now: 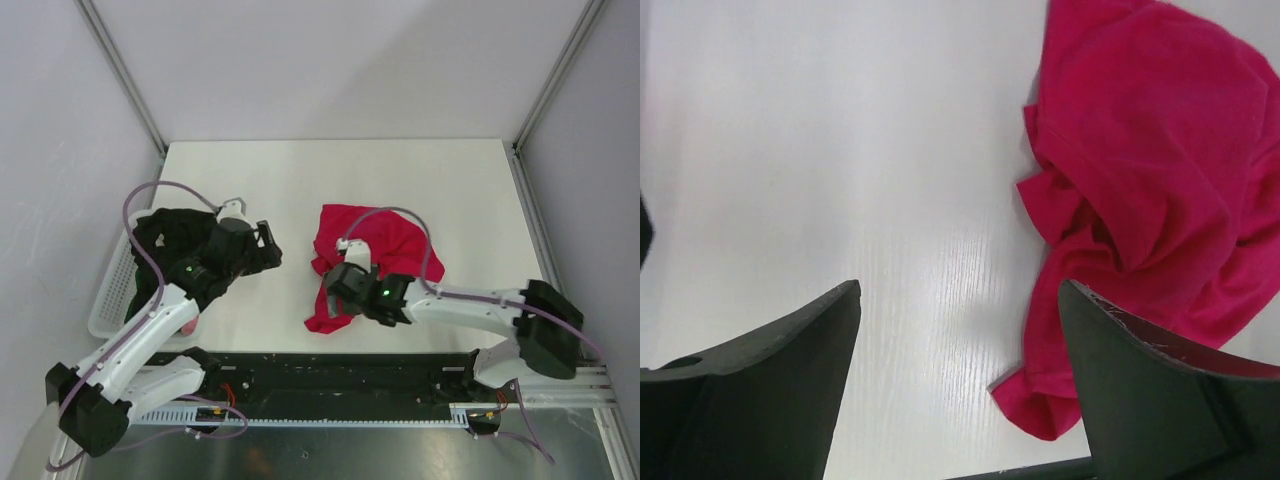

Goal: Fold and stack the t-shirts
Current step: Flatten out the tshirt

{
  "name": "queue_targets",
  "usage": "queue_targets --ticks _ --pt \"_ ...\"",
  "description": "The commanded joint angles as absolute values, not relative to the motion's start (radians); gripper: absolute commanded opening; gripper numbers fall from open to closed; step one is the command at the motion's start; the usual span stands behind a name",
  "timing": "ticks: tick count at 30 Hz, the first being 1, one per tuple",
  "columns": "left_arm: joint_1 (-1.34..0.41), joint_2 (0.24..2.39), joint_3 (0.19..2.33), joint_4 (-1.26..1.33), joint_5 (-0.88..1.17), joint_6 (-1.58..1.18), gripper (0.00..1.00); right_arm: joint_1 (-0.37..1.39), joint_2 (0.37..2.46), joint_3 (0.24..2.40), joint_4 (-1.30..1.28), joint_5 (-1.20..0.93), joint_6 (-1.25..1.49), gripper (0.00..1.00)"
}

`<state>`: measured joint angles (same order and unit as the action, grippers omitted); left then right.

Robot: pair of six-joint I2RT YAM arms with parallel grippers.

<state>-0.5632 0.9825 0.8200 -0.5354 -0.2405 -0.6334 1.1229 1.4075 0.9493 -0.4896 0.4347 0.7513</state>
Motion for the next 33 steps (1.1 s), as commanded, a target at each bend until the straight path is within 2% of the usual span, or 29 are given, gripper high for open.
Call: queue_targets --ticks 1,16,20,23,27,28,30,33 --pt "-0.521 0.919 0.807 -0.5 -0.204 -0.662 0.84 1.167 1.536 1.031 -0.396 0.431 0.767 0.77" --pt "-0.515 0.943 0.8 -0.499 -0.191 -0.67 0.84 1.182 1.765 1.149 -0.413 0.409 0.701 0.75" --pt "-0.514 0.943 0.798 -0.5 -0.191 -0.672 0.84 1.183 1.804 1.16 -0.427 0.397 0.7 0.71" --pt "-0.511 0.945 0.799 -0.499 -0.19 -0.672 0.84 1.181 1.821 1.171 -0.445 0.395 0.695 0.57" --pt "-0.51 0.954 0.805 -0.498 -0.185 -0.672 0.83 1.157 1.792 1.206 -0.503 0.435 0.681 0.16" --pt "-0.509 0.957 0.806 -0.496 -0.179 -0.671 0.83 1.142 1.771 1.219 -0.522 0.447 0.672 0.08" --pt "-0.509 0.966 0.806 -0.487 -0.16 -0.668 0.82 1.101 1.712 1.257 -0.564 0.466 0.652 0.02" --pt "-0.51 0.979 0.799 -0.458 -0.119 -0.669 0.8 1.02 1.608 1.337 -0.619 0.502 0.613 0.0"
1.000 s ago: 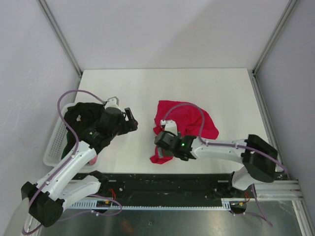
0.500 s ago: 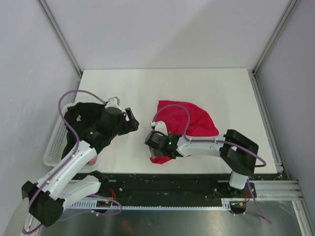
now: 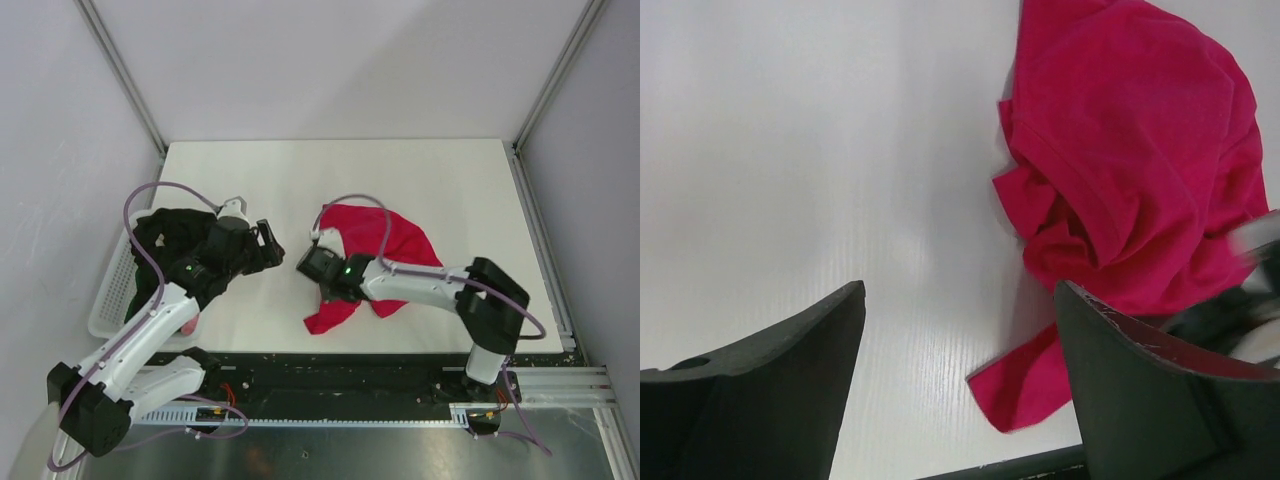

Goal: Fold and stack the t-shirts
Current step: Flatten out the tshirt

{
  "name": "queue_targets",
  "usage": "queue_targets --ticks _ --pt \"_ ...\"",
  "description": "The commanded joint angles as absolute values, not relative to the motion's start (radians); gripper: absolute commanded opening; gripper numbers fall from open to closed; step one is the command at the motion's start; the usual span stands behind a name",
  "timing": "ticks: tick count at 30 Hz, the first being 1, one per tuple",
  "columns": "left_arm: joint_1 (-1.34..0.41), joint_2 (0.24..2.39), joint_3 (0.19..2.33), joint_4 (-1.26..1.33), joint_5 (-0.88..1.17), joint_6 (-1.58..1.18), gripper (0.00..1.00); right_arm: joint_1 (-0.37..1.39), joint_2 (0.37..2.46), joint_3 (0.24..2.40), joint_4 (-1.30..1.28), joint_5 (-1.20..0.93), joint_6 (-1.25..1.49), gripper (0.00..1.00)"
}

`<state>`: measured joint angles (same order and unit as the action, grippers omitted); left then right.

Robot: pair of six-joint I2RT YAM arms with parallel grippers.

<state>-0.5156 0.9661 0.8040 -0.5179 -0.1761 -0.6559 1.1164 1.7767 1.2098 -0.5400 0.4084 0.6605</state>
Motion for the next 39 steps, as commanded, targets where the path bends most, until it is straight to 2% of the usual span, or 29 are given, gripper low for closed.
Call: queue_targets --ticks 1,8,14,20,25,30,39 --pt "-0.511 0.985 0.795 -0.444 -0.103 -0.671 0.79 0.991 1.574 1.369 -0.636 0.516 0.6 0.0" --pt "-0.641 1.084 0.78 -0.332 -0.07 -0.71 0.76 0.752 1.418 1.525 -0.686 0.583 0.533 0.0" --pt "-0.829 1.323 0.844 -0.225 -0.078 -0.75 0.73 0.583 1.403 1.59 -0.694 0.556 0.517 0.0" --pt "-0.951 1.593 1.002 -0.152 -0.027 -0.771 0.69 0.504 1.44 1.665 -0.721 0.526 0.508 0.0" --pt "-1.0 1.73 1.088 -0.13 -0.027 -0.816 0.66 0.481 1.462 1.717 -0.744 0.518 0.497 0.0" --pt "-1.005 1.697 1.057 -0.125 -0.095 -0.827 0.66 0.46 1.46 1.73 -0.752 0.514 0.485 0.0" --pt "-0.966 1.439 0.88 -0.172 -0.296 -0.743 0.65 0.4 1.471 1.758 -0.747 0.476 0.479 0.0"
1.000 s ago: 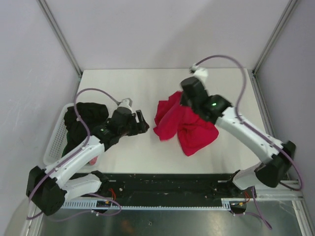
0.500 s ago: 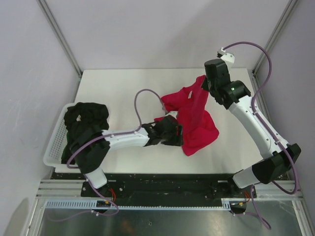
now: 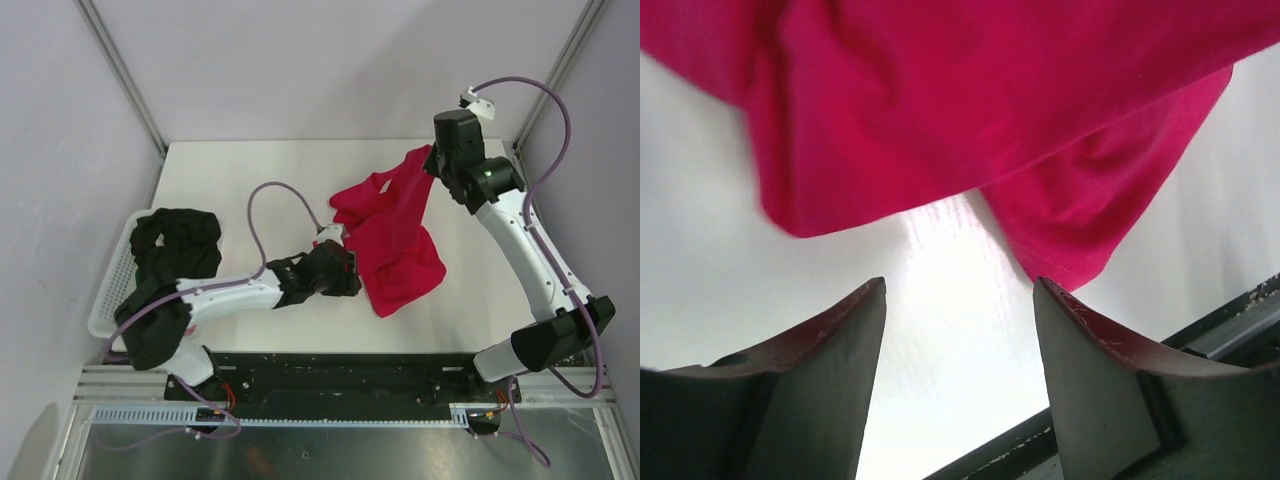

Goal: Fold and stack the t-shirts
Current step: Flatten out the tshirt

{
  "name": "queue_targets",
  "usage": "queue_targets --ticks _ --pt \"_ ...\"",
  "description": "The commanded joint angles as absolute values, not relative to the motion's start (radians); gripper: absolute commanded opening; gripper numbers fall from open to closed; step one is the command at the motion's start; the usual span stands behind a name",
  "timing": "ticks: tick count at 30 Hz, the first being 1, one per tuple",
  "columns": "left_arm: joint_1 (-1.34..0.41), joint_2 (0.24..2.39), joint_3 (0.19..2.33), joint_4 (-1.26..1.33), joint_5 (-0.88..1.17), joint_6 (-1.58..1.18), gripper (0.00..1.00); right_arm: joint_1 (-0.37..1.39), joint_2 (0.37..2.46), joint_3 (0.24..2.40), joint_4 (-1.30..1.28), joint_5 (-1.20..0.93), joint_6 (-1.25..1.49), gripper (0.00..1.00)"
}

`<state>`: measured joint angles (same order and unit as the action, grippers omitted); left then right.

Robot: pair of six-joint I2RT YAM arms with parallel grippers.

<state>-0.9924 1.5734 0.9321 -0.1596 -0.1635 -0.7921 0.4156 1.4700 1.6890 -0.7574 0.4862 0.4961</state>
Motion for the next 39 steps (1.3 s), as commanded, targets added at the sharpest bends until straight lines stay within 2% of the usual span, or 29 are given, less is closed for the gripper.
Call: queue_targets --ticks 1,5,12,21,27,39 --pt "-0.955 1.417 0.865 -0.178 -0.308 -0.732 0.66 0.399 1.473 1.763 -0.747 0.473 0.478 0.0" --pt "-0.892 1.398 0.849 -0.186 -0.275 -0.666 0.67 0.397 1.48 1.776 -0.745 0.465 0.477 0.0" --pt "-0.825 1.568 0.964 -0.185 -0.188 -0.589 0.7 0.396 1.501 1.798 -0.75 0.443 0.475 0.0" --pt "-0.771 1.661 1.037 -0.185 -0.238 -0.634 0.69 0.395 1.493 1.796 -0.765 0.435 0.464 0.0" --pt "-0.684 1.666 1.057 -0.188 -0.264 -0.656 0.67 0.389 1.476 1.783 -0.767 0.434 0.46 0.0" --pt "-0.612 1.856 1.223 -0.223 -0.228 -0.65 0.61 0.38 1.446 1.743 -0.77 0.409 0.463 0.0"
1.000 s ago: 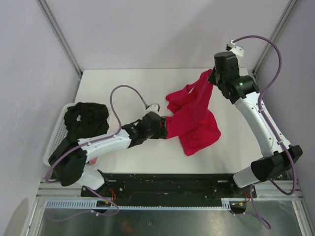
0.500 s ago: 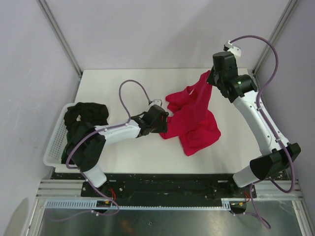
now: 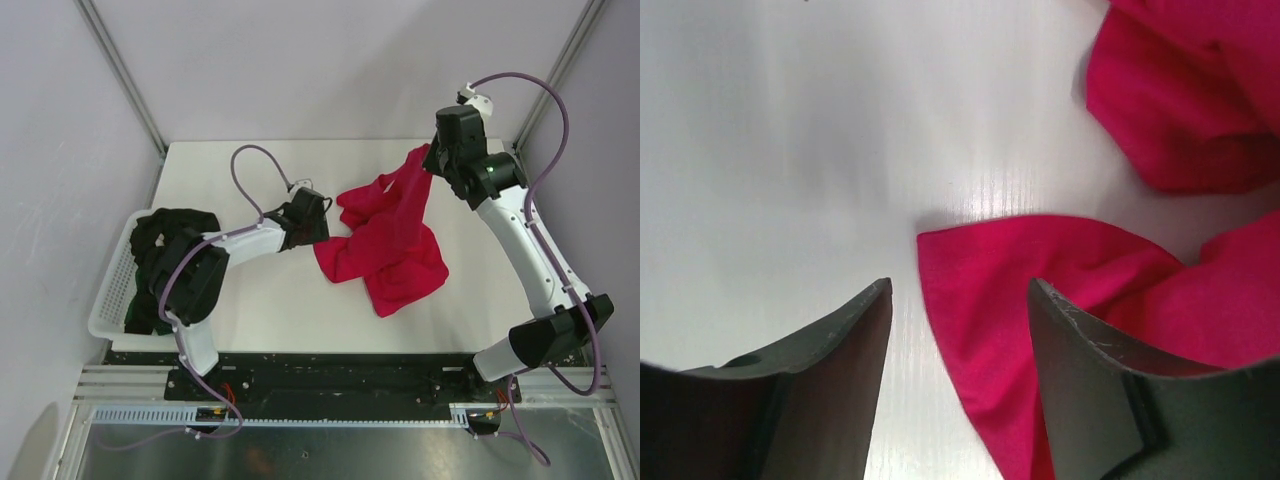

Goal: Fold and stack the t-shirts
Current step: Flatten out the tshirt

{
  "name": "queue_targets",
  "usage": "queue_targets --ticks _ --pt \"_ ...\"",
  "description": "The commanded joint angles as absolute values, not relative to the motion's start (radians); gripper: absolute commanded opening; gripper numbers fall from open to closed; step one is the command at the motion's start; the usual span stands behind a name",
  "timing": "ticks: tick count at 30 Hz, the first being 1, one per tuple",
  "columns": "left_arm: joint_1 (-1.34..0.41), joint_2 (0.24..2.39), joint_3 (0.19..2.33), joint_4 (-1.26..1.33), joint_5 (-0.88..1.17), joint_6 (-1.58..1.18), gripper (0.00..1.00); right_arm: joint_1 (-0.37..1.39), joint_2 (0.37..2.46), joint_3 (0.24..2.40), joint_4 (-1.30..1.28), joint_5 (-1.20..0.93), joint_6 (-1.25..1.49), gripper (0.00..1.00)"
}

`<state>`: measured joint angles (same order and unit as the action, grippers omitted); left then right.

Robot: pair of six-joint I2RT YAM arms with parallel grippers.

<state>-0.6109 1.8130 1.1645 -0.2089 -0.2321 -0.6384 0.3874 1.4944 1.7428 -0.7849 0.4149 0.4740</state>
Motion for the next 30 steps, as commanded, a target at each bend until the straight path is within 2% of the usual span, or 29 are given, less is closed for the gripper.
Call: queue_targets --ticks 1,12,17,20,25,30 --pt "-0.612 1.866 1.226 -0.225 -0.225 -0.655 0.6 0.378 1.442 1.74 -0.77 0.409 0.461 0.0" --pt "-0.62 1.937 1.24 -0.234 -0.231 -0.679 0.57 0.356 1.414 1.706 -0.765 0.388 0.46 0.0" --pt "-0.628 1.962 1.258 -0.239 -0.238 -0.68 0.5 0.352 1.404 1.694 -0.763 0.382 0.461 0.0" --pt "-0.636 1.97 1.27 -0.248 -0.249 -0.68 0.39 0.349 1.401 1.694 -0.762 0.377 0.463 0.0" --pt "-0.635 1.944 1.297 -0.289 -0.293 -0.664 0.05 0.345 1.403 1.71 -0.761 0.37 0.463 0.0" --pt "-0.607 1.775 1.306 -0.34 -0.347 -0.633 0.0 0.328 1.411 1.765 -0.779 0.371 0.461 0.0"
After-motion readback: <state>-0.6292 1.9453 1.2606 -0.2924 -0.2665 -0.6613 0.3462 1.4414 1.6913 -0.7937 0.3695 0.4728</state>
